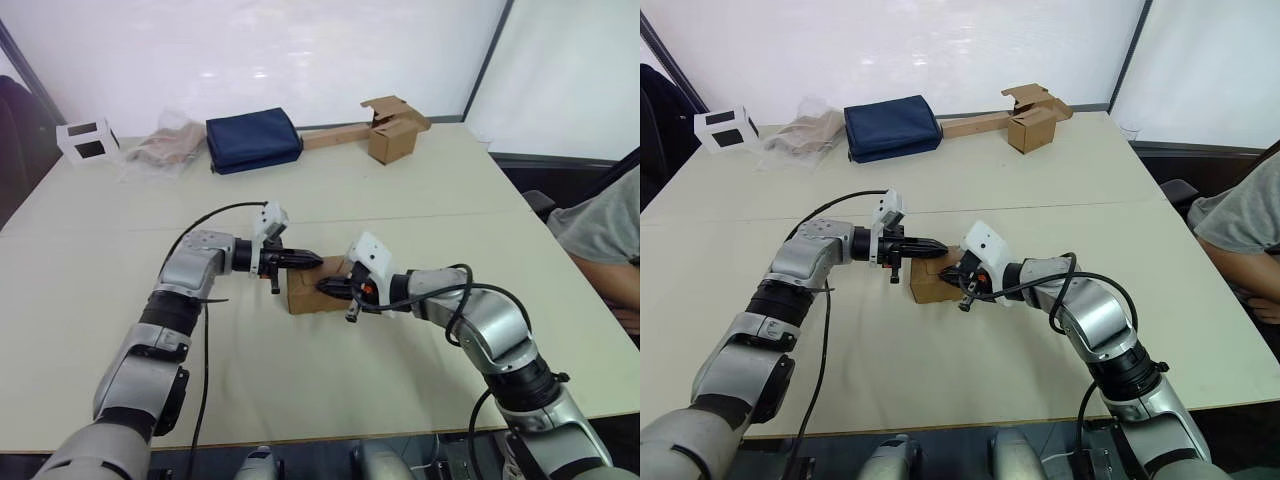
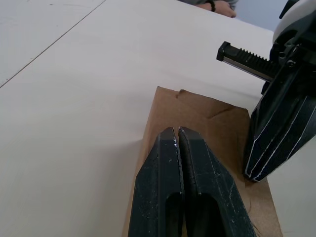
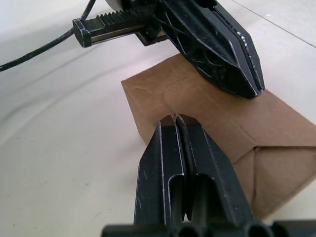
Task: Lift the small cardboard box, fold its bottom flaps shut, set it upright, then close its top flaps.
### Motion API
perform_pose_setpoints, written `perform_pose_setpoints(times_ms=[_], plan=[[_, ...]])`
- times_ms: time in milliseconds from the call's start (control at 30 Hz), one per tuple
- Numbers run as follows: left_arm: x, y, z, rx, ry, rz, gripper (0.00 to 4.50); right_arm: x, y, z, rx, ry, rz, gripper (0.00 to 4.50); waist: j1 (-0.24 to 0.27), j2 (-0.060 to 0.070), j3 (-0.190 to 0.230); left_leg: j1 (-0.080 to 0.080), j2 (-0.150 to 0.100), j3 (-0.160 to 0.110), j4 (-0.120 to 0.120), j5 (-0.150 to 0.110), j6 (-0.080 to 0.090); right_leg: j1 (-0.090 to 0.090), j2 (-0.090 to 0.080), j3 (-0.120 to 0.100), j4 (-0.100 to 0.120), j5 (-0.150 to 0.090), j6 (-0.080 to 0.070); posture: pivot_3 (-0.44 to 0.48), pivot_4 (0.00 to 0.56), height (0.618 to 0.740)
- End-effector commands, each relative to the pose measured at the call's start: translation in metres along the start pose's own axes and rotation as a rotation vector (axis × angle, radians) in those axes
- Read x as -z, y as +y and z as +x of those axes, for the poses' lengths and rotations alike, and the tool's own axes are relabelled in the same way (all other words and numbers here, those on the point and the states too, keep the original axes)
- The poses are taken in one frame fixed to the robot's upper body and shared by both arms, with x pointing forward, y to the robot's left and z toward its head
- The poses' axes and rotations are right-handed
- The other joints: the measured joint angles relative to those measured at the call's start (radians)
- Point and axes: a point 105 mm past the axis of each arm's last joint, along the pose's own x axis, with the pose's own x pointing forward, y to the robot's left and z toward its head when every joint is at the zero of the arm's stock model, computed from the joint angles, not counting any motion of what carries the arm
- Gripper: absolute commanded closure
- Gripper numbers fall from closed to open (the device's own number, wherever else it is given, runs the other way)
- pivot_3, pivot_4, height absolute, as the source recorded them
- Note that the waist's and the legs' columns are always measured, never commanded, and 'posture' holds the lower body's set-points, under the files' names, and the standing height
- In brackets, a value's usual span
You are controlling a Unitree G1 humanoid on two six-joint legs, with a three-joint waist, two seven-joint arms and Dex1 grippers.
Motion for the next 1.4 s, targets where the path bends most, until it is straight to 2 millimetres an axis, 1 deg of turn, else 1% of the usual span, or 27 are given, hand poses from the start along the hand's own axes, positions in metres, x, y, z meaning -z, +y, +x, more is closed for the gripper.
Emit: perform_pose_setpoints(times_ms=[33, 100, 200, 433, 567, 800, 967, 1200, 1333, 1400], plan=[[-0.019, 0.001, -0.003, -0.015, -0.062, 0.025, 4.42, -0.002, 0.000, 0.005, -0.010, 0.011, -0.027, 4.50, 0.000, 0.000, 0.000, 0.000, 0.000, 0.000, 0.000, 0.000, 0.000, 0.000, 0.000, 0.000, 0.000, 0.000, 0.000, 0.000, 0.150, 0.740], [-0.027, 0.003, -0.004, -0.024, -0.094, 0.015, 4.42, 0.000, -0.002, 0.007, -0.010, 0.019, -0.027, 4.50, -0.001, 0.000, 0.000, 0.000, 0.000, 0.000, 0.000, 0.000, 0.000, 0.000, 0.000, 0.000, 0.000, 0.000, 0.000, 0.000, 0.150, 0.740], [-0.027, 0.002, -0.005, -0.024, -0.095, 0.012, 4.42, 0.001, -0.006, 0.009, -0.003, 0.021, -0.032, 4.50, -0.001, 0.000, 0.000, 0.000, 0.000, 0.000, 0.000, 0.000, 0.000, 0.000, 0.000, 0.000, 0.000, 0.000, 0.000, 0.000, 0.150, 0.740], [-0.013, -0.003, -0.006, -0.016, -0.034, 0.026, 4.42, 0.001, -0.013, 0.010, 0.011, 0.019, -0.031, 4.50, 0.000, 0.000, 0.000, 0.000, 0.000, 0.000, 0.000, 0.000, 0.000, 0.000, 0.000, 0.000, 0.000, 0.000, 0.000, 0.000, 0.150, 0.740], [-0.014, -0.003, -0.006, -0.018, -0.041, 0.017, 4.42, 0.002, -0.014, 0.009, 0.013, 0.020, -0.031, 4.50, 0.000, 0.000, 0.000, 0.000, 0.000, 0.000, 0.000, 0.000, 0.000, 0.000, 0.000, 0.000, 0.000, 0.000, 0.000, 0.000, 0.150, 0.740], [-0.005, -0.004, -0.007, -0.011, 0.005, 0.033, 4.42, 0.001, -0.016, 0.006, 0.029, 0.013, -0.029, 4.50, 0.000, 0.000, 0.000, 0.000, 0.000, 0.000, 0.000, 0.000, 0.000, 0.000, 0.000, 0.000, 0.000, 0.000, 0.000, 0.000, 0.150, 0.740], [-0.009, -0.004, -0.006, -0.021, -0.028, 0.020, 4.42, 0.000, -0.022, 0.007, 0.063, 0.002, -0.015, 4.50, 0.000, 0.000, 0.000, 0.000, 0.000, 0.000, 0.000, 0.000, 0.000, 0.000, 0.000, 0.000, 0.000, 0.000, 0.000, 0.000, 0.150, 0.740], [-0.014, -0.006, -0.006, -0.009, -0.041, 0.023, 4.42, 0.008, -0.022, 0.008, 0.061, 0.028, -0.031, 4.50, 0.000, 0.000, 0.000, 0.000, 0.000, 0.000, 0.000, 0.000, 0.000, 0.000, 0.000, 0.000, 0.000, 0.000, 0.000, 0.000, 0.150, 0.740], [-0.001, -0.011, -0.005, 0.012, 0.019, 0.037, 4.42, 0.002, -0.016, 0.004, 0.035, 0.009, -0.027, 4.50, 0.000, 0.000, 0.000, 0.000, 0.000, 0.000, 0.000, 0.000, 0.000, 0.000, 0.000, 0.000, 0.000, 0.000, 0.000, 0.000, 0.150, 0.740], [0.009, -0.015, -0.004, 0.018, 0.045, 0.037, 4.42, -0.008, -0.013, -0.003, 0.018, -0.029, -0.030, 4.50, 0.001, 0.000, 0.000, 0.000, 0.000, 0.000, 0.000, 0.000, 0.000, 0.000, 0.000, 0.000, 0.000, 0.000, 0.000, 0.000, 0.150, 0.740]])
